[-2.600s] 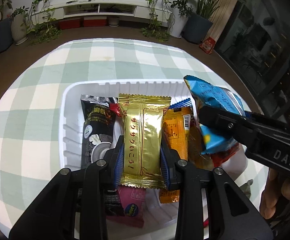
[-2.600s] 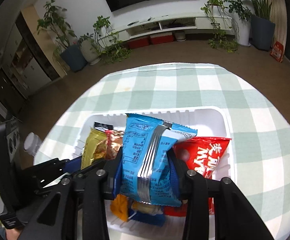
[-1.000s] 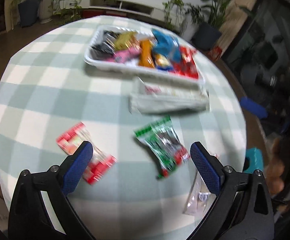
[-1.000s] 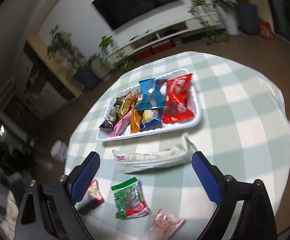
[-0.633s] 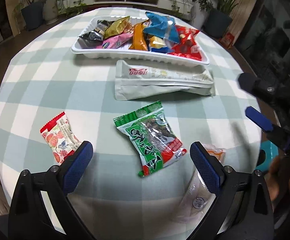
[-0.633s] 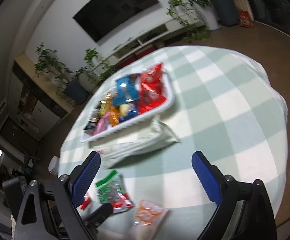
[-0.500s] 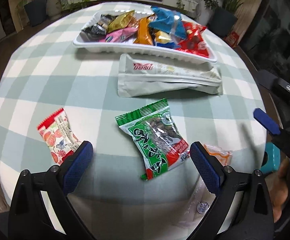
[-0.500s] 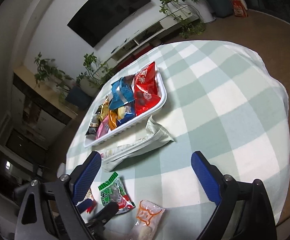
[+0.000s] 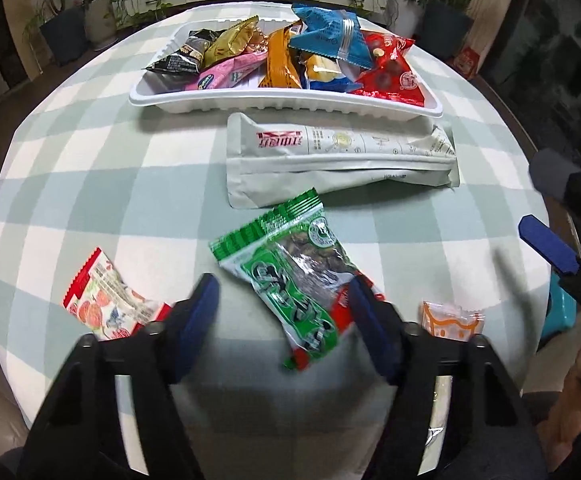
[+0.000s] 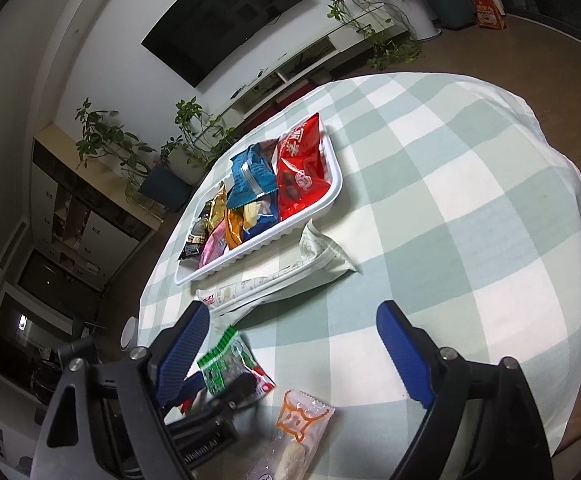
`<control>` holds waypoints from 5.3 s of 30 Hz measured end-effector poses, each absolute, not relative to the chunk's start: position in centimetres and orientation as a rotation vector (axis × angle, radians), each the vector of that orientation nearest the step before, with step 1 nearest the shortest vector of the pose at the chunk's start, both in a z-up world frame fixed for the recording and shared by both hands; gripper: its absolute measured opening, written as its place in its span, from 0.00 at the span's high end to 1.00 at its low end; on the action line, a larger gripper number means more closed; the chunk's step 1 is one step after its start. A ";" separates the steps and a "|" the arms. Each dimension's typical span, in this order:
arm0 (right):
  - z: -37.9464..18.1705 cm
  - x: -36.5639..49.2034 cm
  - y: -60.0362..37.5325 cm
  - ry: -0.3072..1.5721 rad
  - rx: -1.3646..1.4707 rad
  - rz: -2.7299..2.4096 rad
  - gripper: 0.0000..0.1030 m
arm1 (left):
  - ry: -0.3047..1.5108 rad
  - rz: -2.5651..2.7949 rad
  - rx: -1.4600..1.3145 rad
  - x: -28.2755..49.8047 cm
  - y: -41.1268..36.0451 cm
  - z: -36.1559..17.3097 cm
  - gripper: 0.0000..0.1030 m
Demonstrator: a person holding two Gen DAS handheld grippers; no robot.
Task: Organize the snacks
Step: 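Grasp the green candy bag with the left tool while the right tool grasps the white long packet, then carry both packets over the white tray and open both tools, then withdraw both tools from the tray toward the remaining two snacks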
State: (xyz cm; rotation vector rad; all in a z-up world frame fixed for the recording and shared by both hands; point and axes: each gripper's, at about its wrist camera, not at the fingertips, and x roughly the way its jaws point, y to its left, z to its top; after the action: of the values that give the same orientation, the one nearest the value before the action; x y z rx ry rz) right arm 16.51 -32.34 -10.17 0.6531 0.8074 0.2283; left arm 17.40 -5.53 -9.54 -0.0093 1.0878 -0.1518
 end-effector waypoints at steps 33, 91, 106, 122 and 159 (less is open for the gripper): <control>-5.7 18.0 -21.4 0.746 -0.336 0.505 0.30 | 1.027 -0.394 -0.283 14.0 2.6 -8.3 0.88; -5.3 21.1 -34.2 0.906 0.460 0.407 0.81 | 0.856 -0.473 -0.345 18.0 6.9 -0.4 0.88; 1.8 33.1 -25.6 0.813 0.611 0.466 0.81 | 0.884 -0.437 -0.221 34.5 6.3 3.4 0.88; -8.8 39.9 -20.2 1.040 0.602 0.320 0.81 | 0.989 -0.407 -0.149 39.0 4.7 -5.3 0.88; -4.4 33.2 -22.2 0.920 0.548 0.371 0.24 | 0.899 -0.425 -0.098 32.7 5.8 -1.4 0.16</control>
State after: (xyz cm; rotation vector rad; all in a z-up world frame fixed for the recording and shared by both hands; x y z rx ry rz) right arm 33.17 -22.22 -4.38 0.5480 0.9199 0.3714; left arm 32.68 5.85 -1.39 -0.0975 0.8993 -0.4247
